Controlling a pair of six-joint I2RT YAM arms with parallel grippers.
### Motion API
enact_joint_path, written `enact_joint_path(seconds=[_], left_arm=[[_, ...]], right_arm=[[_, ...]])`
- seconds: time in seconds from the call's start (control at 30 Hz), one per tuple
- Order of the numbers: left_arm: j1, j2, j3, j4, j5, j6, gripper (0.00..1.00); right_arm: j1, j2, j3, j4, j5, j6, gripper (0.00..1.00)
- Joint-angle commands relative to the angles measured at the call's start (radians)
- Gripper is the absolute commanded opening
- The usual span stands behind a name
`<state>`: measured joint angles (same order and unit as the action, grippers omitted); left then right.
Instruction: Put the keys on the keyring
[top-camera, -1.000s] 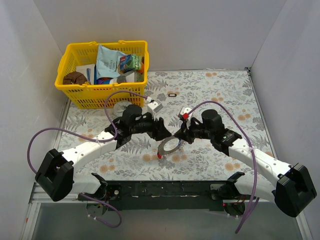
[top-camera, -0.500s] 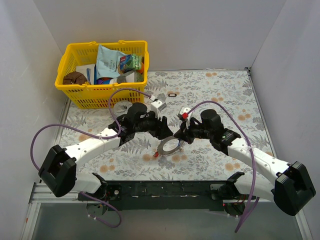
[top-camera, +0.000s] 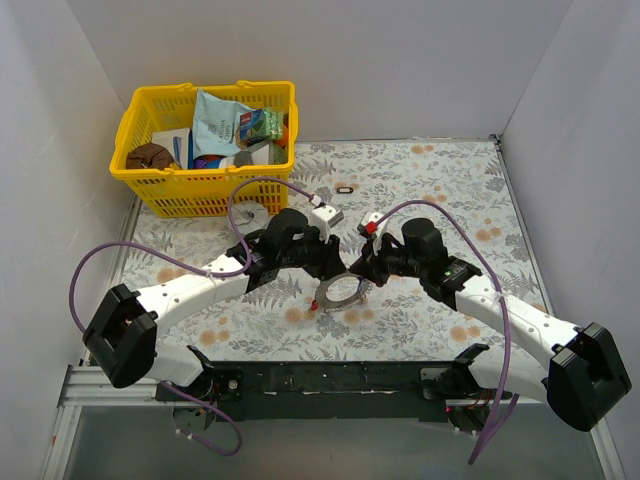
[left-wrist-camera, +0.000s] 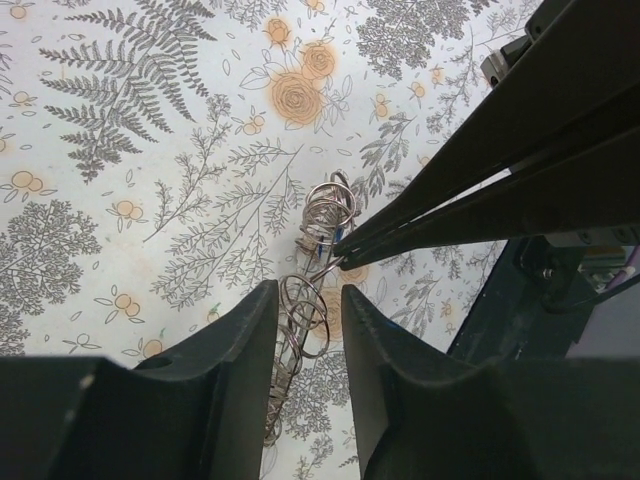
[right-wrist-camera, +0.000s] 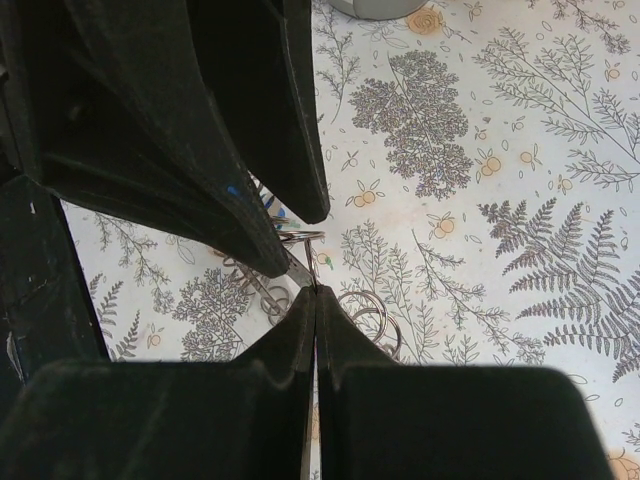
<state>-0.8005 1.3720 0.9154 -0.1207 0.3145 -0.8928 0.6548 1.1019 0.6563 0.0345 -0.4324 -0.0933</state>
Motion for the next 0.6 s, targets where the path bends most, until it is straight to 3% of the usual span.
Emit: enact_joint_path(seconds=[0.0,0.1,0.4,0.57], left_arm=[[-0.005,0.002,0.031,-0.019,-0.052,0.012,0.29],[-0.005,0.01,0.03,-0.014,-0.058,0.009,0.25],[-0.005,0.016,0.016,-0.001,-0.1,-0.006,0.01],[-0.005,-0.016,-0.01,0.032,-0.115,-0.017,0.0]], right_arm=[[-0.003,-0.002,0.034,0.073,-0.002,0.017,0.01],[-0.004,-0.008,0.031,0.073,-0.006,0.014,0.01],[-0.004,-0.014,0.023,0.064,-0.028,0.003,0.01],[-0.004,-0.016,0.011,0.068,-0.034,0.0,0.01]])
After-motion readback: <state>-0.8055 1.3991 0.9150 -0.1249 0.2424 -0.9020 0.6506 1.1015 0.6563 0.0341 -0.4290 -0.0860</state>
